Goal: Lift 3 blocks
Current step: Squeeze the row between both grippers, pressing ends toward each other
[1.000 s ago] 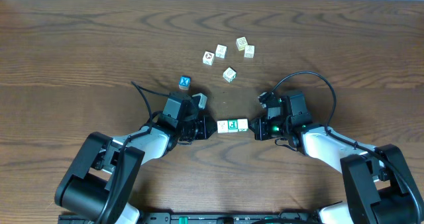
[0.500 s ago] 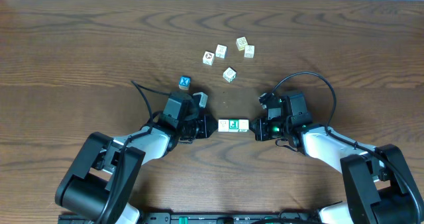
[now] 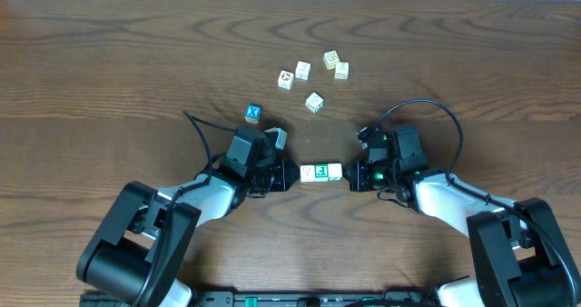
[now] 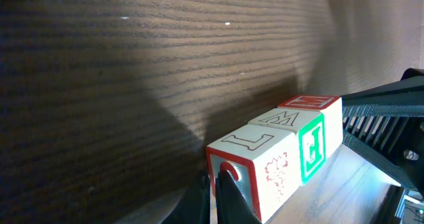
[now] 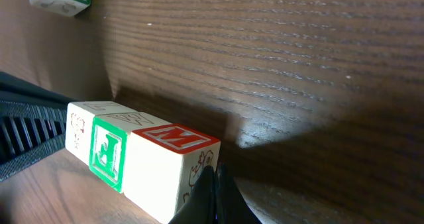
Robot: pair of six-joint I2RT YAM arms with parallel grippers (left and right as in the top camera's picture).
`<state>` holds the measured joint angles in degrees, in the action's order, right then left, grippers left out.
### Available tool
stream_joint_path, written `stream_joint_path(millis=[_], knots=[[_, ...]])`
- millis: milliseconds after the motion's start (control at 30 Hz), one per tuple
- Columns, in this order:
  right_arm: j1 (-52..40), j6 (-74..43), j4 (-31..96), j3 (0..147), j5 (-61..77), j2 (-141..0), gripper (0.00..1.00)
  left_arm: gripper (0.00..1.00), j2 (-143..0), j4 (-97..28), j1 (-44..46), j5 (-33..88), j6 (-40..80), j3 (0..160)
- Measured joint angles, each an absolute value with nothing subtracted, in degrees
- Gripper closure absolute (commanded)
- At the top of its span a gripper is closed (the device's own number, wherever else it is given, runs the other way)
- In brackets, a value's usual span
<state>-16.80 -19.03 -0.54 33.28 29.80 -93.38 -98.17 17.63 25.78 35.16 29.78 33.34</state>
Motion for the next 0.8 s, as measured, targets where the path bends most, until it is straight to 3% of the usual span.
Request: stream_joint_path(millis=[800], knots=[[-16.80,-16.32,-0.45,33.28,30.04,-93.38,0.99,0.93,-98.17,17.65,25.78,35.11,28.51,33.34]])
